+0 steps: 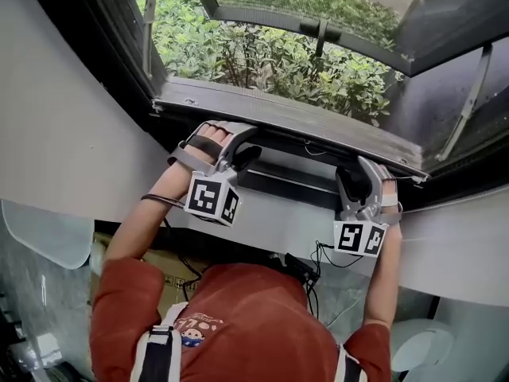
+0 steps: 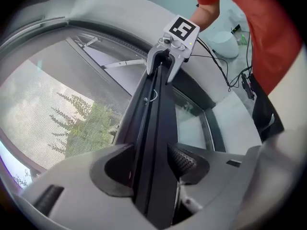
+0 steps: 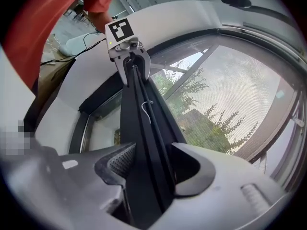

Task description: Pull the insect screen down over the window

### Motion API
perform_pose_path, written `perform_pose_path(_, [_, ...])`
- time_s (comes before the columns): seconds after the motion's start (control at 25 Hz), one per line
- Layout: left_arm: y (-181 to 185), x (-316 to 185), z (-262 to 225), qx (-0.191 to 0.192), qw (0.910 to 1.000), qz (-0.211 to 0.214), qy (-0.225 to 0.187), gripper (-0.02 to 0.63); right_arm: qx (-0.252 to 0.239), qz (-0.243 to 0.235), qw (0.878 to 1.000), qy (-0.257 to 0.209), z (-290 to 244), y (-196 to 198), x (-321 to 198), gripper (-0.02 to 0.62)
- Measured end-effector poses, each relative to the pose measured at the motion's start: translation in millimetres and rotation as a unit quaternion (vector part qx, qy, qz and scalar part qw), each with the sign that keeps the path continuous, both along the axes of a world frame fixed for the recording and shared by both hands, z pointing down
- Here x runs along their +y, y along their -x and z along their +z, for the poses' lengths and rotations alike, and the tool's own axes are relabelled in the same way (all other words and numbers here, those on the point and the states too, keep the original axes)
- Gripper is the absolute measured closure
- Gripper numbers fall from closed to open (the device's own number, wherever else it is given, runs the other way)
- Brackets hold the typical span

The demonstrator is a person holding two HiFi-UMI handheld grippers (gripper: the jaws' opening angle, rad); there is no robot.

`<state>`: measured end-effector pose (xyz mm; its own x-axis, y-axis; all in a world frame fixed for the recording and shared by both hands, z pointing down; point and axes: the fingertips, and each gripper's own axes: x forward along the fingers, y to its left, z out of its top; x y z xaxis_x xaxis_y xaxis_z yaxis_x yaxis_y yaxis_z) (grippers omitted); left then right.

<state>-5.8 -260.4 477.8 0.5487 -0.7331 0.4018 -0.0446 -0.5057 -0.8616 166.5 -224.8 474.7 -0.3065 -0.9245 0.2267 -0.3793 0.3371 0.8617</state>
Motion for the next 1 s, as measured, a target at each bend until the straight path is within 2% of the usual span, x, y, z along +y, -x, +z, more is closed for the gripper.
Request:
perform_pose_path(0.16, [1,0,-1,0.022,0.9997,-0.008,0.001,0.383,-0.015,0.008,1.0,0.008,-1,0,1,0.357])
perform_pose_path(0.36, [2,-1,-4,0.057,0.9981,-0.024,0.006,0.383,-0.059,0.016,0.998,0.015,-8,0,4,0.357])
perform_pose_path(0.52, [5,1,-10,0.081,0.996,-0.037,0.008,0.383,-0.097,0.017,0.995,-0.003,-19,2,7,0.357])
perform_pose_path(0.64, [6,4,-17,0.114,0.9924,-0.045,0.012,0.383,-0.139,0.014,0.99,-0.017,-31,3,12,0.357])
perform_pose_path(0.8, [8,12,-33,0.188,0.9804,-0.055,0.019,0.383,-0.198,0.009,0.98,-0.029,-48,6,19,0.357])
perform_pose_path(1.0, [15,15,-43,0.286,0.9541,-0.085,0.029,0.383,-0.255,0.01,0.966,-0.034,-59,5,25,0.357])
